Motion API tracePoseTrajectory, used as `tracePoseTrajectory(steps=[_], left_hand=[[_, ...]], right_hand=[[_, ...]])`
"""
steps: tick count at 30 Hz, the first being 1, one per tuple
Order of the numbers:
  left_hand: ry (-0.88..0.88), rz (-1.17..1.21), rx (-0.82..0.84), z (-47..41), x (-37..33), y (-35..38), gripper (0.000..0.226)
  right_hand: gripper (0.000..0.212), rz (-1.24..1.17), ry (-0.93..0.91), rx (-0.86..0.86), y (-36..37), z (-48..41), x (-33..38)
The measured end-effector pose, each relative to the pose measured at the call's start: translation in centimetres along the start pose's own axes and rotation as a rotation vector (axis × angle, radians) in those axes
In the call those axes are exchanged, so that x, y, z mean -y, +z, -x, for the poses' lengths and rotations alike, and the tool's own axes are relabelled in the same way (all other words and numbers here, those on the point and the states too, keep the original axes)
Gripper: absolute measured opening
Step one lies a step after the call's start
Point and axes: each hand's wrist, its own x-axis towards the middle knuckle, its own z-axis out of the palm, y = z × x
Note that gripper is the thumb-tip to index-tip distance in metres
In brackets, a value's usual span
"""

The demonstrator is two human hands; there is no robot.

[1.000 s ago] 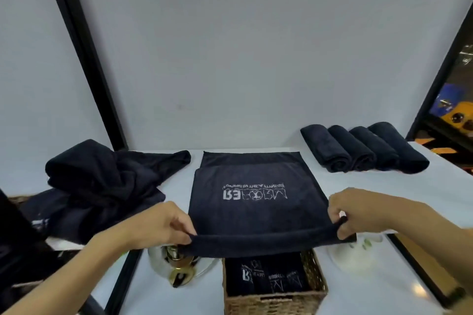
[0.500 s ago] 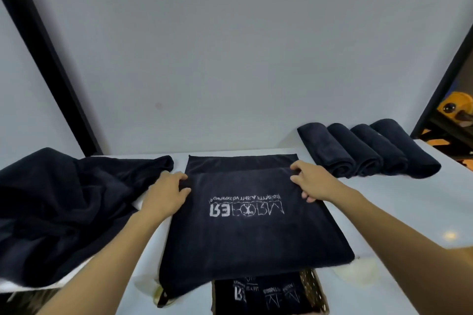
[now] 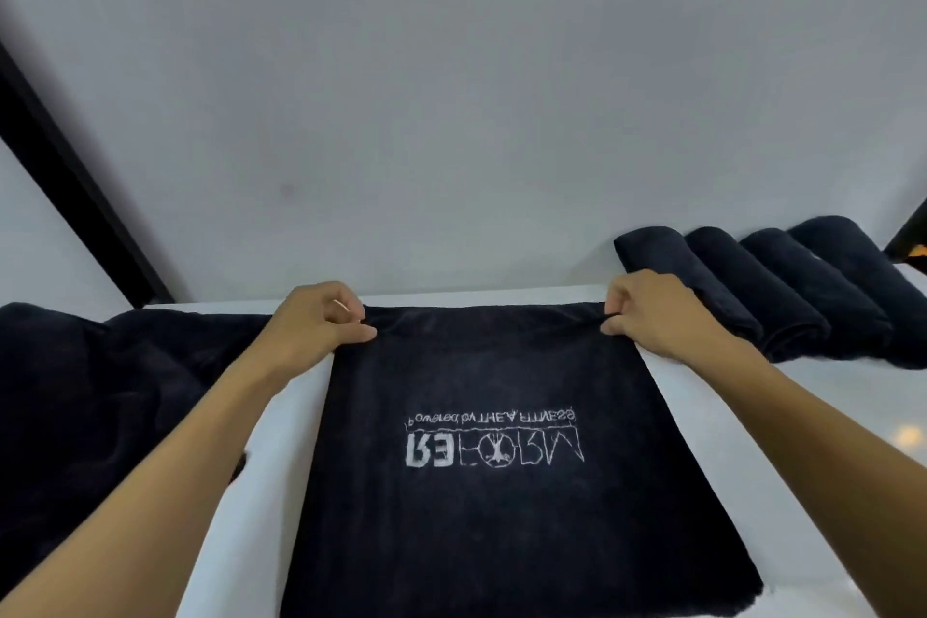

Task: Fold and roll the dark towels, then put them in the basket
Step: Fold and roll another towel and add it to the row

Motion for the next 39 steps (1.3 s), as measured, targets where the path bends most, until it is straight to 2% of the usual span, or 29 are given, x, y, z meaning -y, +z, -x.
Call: tracePoseTrajectory(steps=[3, 7, 10, 12, 18, 21, 26, 29, 30, 31, 34, 36, 39], left_hand=[[-0.009, 0.041, 0.032, -1.1, -0.3, 0.3, 0.018], [-0.017, 0.039, -0.086, -3.5, 0.5, 1.2, 0.011], [-0.012, -0.079, -0.158, -5.3, 0.9, 2.6, 0.011], [0.009, -0.162, -0.181, -6.4, 0.8, 3.5, 0.012], [0.071, -0.457, -0.092, -8.8, 1.4, 5.6, 0.009], [0.106, -0.499, -0.097, -8.7, 1.5, 5.9, 0.009], [0.242, -0.406, -0.095, -8.5, 2.9, 5.0, 0.009], [0.226, -0.485, -0.012, -8.3, 2.6, 4.3, 0.008], [0.209, -0.514, 0.015, -8.3, 2.3, 3.9, 0.002], [0.193, -0.54, 0.026, -8.2, 1.8, 3.5, 0.006], [0.185, -0.529, -0.038, -7.7, -0.5, 1.4, 0.008], [0.224, -0.446, -0.175, -6.8, -3.0, -0.7, 0.005], [0.309, -0.252, -0.433, -5.1, -7.7, -4.3, 0.007]], right_hand=[[0.008, -0.011, 0.0, -0.076, -0.5, -0.5, 0.3], [0.012, -0.014, 0.063, -0.18, -0.3, -1.9, 0.4], [0.018, 0.038, 0.102, -0.197, 0.6, -3.1, 0.5], [0.026, 0.083, 0.109, -0.179, 1.5, -3.8, 0.6], [0.021, 0.103, 0.095, -0.043, 3.4, -5.0, 0.5], [0.018, 0.125, 0.092, -0.041, 3.1, -5.2, 0.5], [0.012, 0.147, 0.115, 0.069, 2.4, -5.5, 0.4], [0.027, 0.173, 0.119, 0.117, 1.6, -5.6, 0.6], [0.024, 0.167, 0.121, 0.12, 1.1, -5.6, 0.8], [0.018, 0.164, 0.115, 0.115, 0.3, -5.6, 1.1], [0.016, 0.022, 0.066, 0.005, -2.9, -5.3, 1.9], [0.018, -0.261, 0.028, -0.141, -6.2, -4.4, 2.5], [0.008, -0.655, -0.027, -0.303, -11.3, -1.9, 4.1]])
